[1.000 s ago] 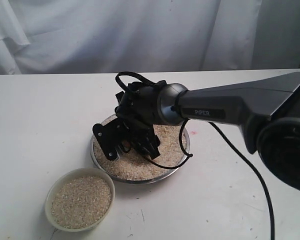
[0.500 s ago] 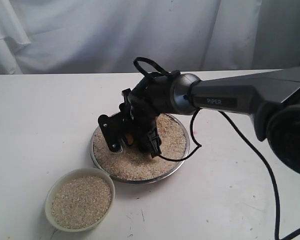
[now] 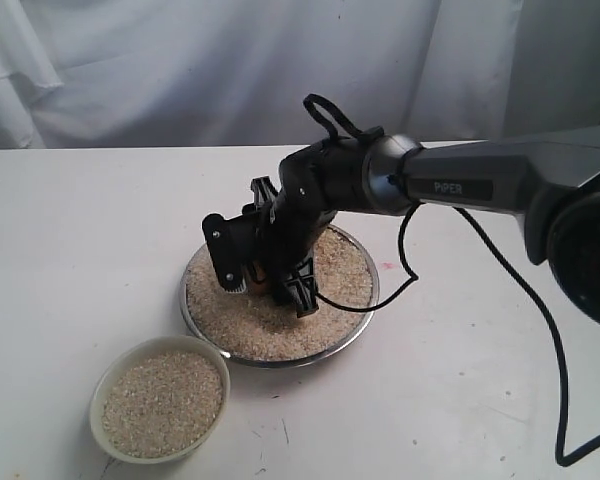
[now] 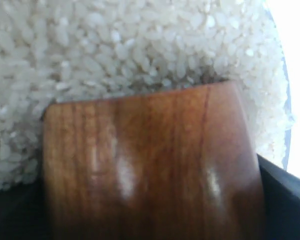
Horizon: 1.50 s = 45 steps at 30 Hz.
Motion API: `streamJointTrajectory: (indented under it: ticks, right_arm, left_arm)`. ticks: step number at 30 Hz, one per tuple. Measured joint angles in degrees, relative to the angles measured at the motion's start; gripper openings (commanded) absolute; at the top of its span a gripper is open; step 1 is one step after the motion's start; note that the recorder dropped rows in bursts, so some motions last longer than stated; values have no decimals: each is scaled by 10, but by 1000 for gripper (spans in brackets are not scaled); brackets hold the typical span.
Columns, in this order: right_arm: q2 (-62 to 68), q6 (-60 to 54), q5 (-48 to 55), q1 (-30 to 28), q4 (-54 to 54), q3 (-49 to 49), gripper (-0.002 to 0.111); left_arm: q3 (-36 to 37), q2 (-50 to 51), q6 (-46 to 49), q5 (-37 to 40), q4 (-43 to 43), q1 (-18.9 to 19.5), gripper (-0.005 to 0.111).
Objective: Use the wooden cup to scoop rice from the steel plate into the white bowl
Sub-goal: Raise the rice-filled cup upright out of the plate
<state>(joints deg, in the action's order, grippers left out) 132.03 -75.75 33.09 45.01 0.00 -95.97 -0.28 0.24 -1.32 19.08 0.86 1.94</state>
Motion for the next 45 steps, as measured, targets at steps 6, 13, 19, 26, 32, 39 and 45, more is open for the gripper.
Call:
streamJointTrajectory:
  ticks: [6,13,19,26,32,39,45]
  right_arm:
    - [0,-32,5,-18,87,0,0]
    - [2,-58,22,-40,153,0,0]
    - [6,-111,41,-60,240,0,0]
    - [14,-188,77,-92,358,2,0]
    - [15,-220,84,-94,393,3,0]
    - [19,-248,95,-96,440,5,0]
    - [20,-253,115,-106,460,5,0]
  left_arm:
    - [0,0,0,0,0,0,0]
    - [0,0,0,0,0,0,0]
    - [0,0,0,0,0,0,0]
    - [0,0,0,0,0,0,0]
    - [0,0,0,0,0,0,0]
    - [0,0,0,0,0,0,0]
    - [0,0,0,0,0,0,0]
